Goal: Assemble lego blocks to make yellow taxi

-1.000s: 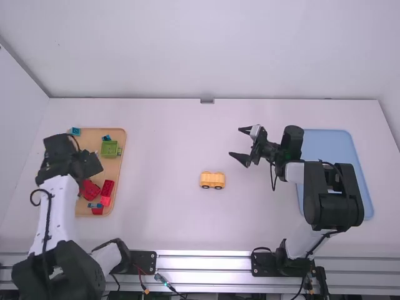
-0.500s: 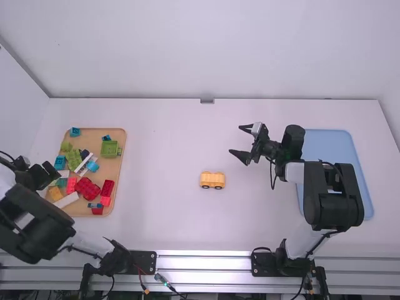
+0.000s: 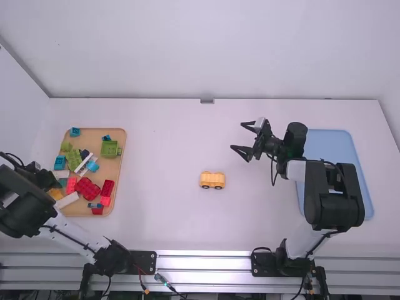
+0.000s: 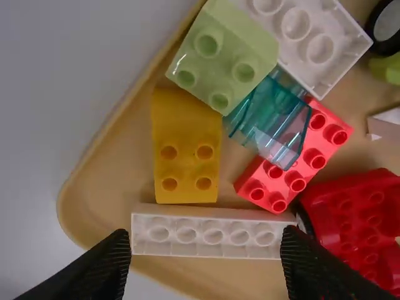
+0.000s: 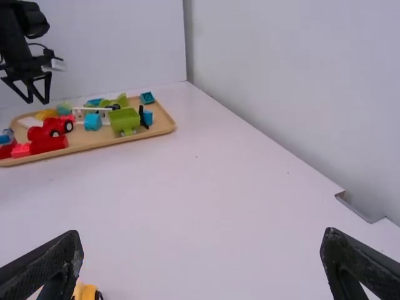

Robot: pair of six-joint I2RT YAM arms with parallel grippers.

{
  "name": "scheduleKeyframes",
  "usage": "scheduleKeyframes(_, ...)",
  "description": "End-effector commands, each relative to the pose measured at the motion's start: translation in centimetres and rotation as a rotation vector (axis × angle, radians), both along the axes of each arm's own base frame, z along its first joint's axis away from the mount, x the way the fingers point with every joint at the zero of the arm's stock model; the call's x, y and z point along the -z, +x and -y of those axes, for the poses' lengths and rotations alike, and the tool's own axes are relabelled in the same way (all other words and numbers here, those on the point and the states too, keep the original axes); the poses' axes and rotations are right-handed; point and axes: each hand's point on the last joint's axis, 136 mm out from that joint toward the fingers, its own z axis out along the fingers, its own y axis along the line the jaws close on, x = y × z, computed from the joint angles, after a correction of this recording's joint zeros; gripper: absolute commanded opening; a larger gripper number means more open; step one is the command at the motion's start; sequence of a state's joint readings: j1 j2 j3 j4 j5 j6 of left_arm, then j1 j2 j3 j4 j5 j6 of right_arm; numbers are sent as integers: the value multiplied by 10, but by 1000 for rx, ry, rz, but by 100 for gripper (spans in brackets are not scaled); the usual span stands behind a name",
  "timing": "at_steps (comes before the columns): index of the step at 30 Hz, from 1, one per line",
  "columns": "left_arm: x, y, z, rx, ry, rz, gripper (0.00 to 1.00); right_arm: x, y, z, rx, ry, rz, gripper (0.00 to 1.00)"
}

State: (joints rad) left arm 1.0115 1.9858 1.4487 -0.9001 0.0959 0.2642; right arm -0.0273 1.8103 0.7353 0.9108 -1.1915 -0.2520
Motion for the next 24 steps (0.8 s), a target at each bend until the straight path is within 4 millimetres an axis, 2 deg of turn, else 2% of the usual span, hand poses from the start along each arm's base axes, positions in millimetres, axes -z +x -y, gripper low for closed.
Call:
scheduleKeyframes(1,-1,2,-4,24,16,-4,65,-8,4,0,-8,9,9,99)
scheduleKeyframes(16,32,3,-10,19,84,37,51,-8,4,3,-3,11,5,99)
scheduleKeyframes(19,40,-1,-15,14,130,5,51,-8,5,7,5,11,5,99)
scheduleKeyframes(24,46,4,-14,27,147,21,52,-8,5,6,3,11,4,99)
